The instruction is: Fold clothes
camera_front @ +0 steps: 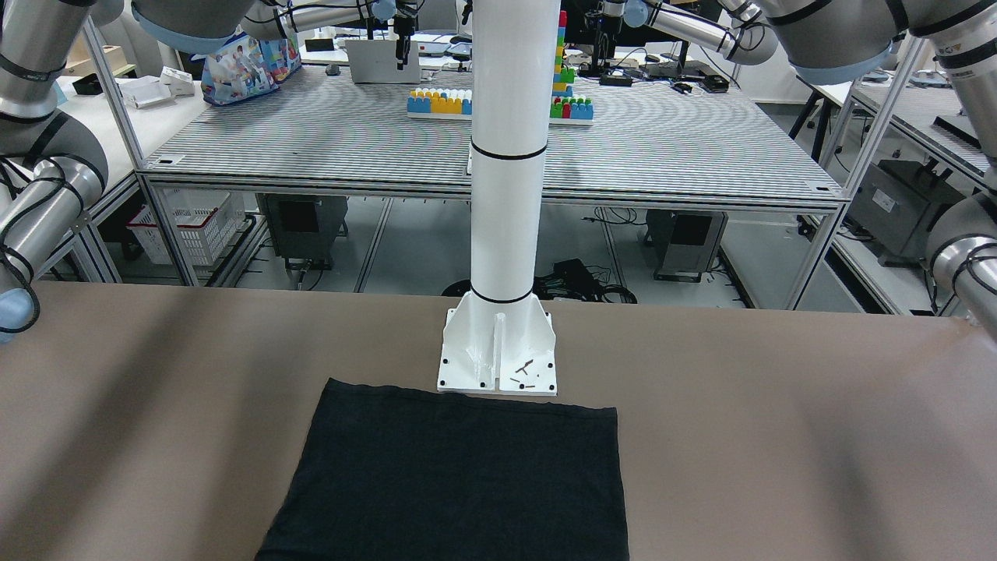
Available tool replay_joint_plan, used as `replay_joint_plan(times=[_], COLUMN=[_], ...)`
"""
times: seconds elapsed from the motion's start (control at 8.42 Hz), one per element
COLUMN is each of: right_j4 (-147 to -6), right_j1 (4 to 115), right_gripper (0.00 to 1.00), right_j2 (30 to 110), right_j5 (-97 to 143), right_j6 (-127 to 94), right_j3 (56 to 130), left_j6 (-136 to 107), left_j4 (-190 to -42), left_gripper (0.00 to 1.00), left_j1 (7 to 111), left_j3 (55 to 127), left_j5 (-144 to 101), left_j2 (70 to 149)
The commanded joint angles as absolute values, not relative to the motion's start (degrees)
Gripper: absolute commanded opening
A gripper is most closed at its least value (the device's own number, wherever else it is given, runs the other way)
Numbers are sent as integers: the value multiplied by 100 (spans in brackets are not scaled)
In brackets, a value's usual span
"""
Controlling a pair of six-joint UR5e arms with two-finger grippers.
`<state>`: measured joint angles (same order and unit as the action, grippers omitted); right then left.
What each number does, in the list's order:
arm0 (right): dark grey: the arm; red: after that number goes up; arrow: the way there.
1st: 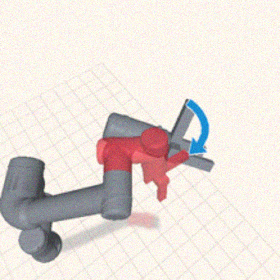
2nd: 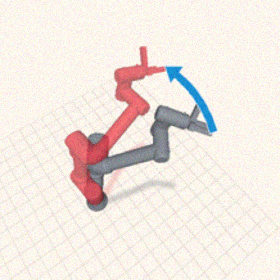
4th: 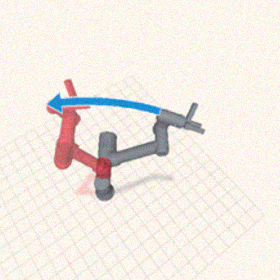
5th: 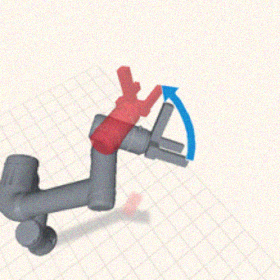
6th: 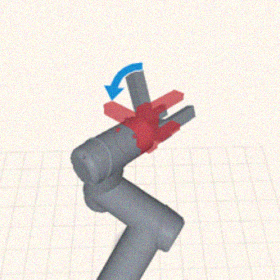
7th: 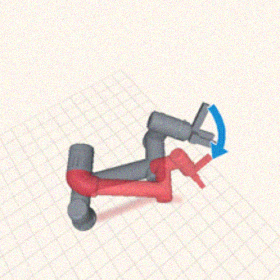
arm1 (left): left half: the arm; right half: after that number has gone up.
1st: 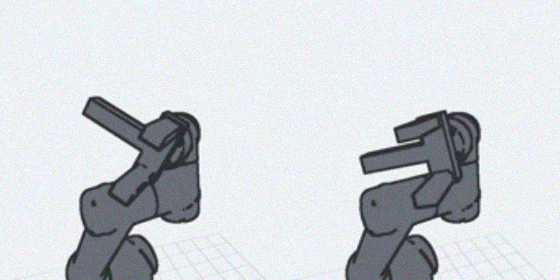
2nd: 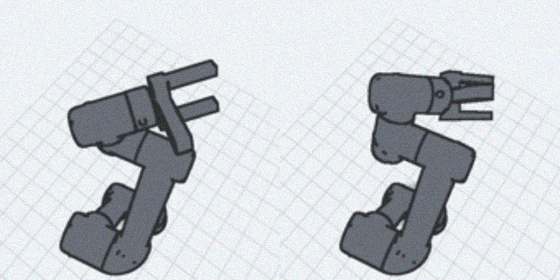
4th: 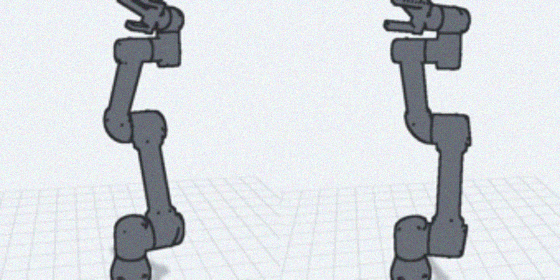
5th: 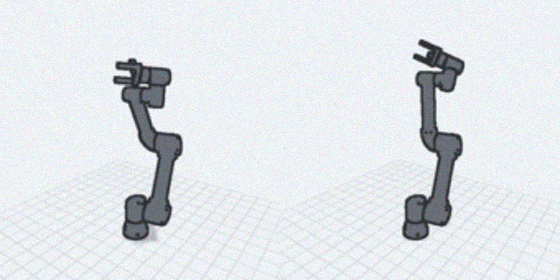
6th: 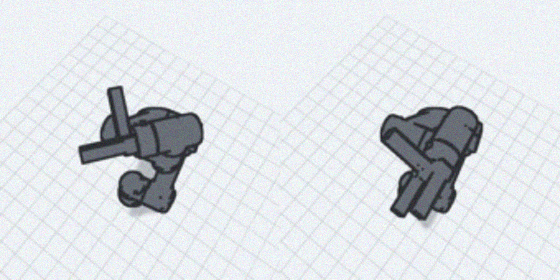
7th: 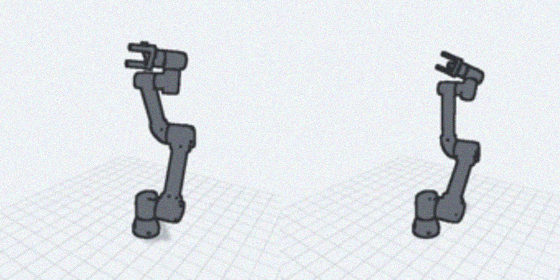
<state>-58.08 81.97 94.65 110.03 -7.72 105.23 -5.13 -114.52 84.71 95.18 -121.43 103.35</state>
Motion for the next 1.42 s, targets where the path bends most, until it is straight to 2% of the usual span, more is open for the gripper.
replay_joint_plan(times=[0.0, 0.24, 0.47, 0.59, 1.07, 1.31], right_j4=[-5792, -5766, -5748, -5748, -5739, -5730], right_j1=[7316, 6657, 6198, 6153, 6073, 6056], right_gripper=[95, 95, 95, 95, 95, 95], right_j2=[8519, 8044, 7465, 7279, 7251, 7251], right_j5=[11127, 11101, 11074, 11066, 11057, 11048], right_j6=[-2428, -3477, -3585, -3603, -3604, -3604], right_j3=[9889, 9704, 9223, 9063, 8991, 8956], left_j6=[-1271, -2000, -2861, -3196, -3498, -3507], left_j4=[-11478, -11880, -13134, -13514, -13920, -14080], left_gripper=[100, 100, 100, 100, 100, 97], left_j1=[7501, 6780, 6261, 6101, 5722, 5608], left_j3=[8660, 7774, 6519, 6130, 5320, 5186], left_j5=[-12173, -12164, -12164, -12164, -12155, -12138], left_j2=[11519, 12293, 12873, 13093, 13271, 13245])
